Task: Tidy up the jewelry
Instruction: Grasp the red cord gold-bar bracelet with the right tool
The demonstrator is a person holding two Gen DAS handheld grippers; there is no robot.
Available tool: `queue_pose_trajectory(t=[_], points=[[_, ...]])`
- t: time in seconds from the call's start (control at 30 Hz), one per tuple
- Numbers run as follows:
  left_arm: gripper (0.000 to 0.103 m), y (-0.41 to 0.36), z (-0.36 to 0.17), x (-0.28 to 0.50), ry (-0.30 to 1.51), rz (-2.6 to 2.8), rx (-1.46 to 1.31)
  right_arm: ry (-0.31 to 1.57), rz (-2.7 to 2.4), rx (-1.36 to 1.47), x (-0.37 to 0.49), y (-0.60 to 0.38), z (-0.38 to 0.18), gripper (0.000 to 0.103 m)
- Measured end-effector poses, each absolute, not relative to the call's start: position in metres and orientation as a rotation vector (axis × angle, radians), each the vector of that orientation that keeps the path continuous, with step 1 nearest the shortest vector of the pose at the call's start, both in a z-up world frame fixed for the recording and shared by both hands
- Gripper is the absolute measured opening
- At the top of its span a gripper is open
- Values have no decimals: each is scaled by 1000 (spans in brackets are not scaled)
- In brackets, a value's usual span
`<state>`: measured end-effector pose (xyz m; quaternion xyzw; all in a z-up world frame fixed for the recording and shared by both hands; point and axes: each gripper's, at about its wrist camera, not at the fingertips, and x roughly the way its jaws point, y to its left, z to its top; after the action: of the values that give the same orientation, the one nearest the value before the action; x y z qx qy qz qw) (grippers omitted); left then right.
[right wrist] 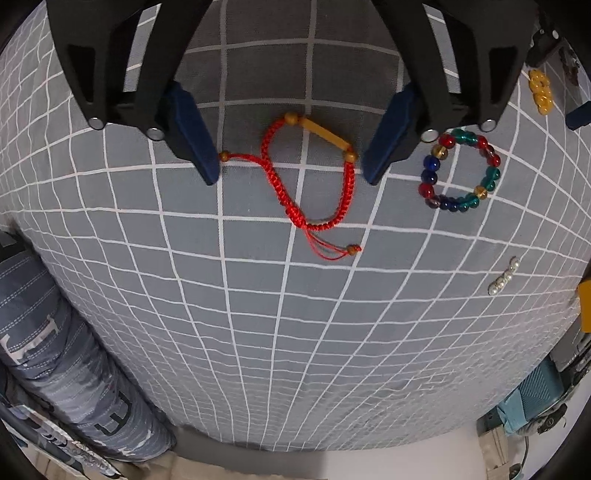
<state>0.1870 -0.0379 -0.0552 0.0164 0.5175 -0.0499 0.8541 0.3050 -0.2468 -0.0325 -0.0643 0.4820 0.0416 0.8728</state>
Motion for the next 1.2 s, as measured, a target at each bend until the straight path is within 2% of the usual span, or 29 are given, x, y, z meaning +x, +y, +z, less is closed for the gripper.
queue_pose_trajectory(t=[0.17,0.23,0.37,0.4,0.43,0.53,0.57,1.03,1.07,1.1,1.2], points=[[63,-37,-54,186,1084,-109,29,1020,108,-120,305,-246,-35,53],[51,-41,-55,186,1079,-104,62,1019,106,-126,305,-245,-35,49],[34,-45,-55,186,1080,-116,84,1021,108,-141,305,-242,-35,38],[27,-45,-55,186,1083,-119,78,1020,109,-140,305,-242,-35,35],[19,-44,-54,186,1084,-119,73,1020,111,-139,305,-242,-35,28],[16,-41,-53,186,1090,-116,48,1013,109,-161,304,-240,-34,14],[6,-41,-53,185,1092,-111,50,1007,107,-167,303,-239,-34,13],[6,-34,-40,181,1069,-126,40,972,65,-132,294,-243,-18,11],[5,-35,-39,182,1066,-124,42,972,62,-130,293,-244,-17,11],[0,-34,-37,182,1065,-122,43,970,59,-127,292,-243,-16,11],[0,-33,-32,180,1056,-121,44,962,51,-118,287,-243,-12,11]])
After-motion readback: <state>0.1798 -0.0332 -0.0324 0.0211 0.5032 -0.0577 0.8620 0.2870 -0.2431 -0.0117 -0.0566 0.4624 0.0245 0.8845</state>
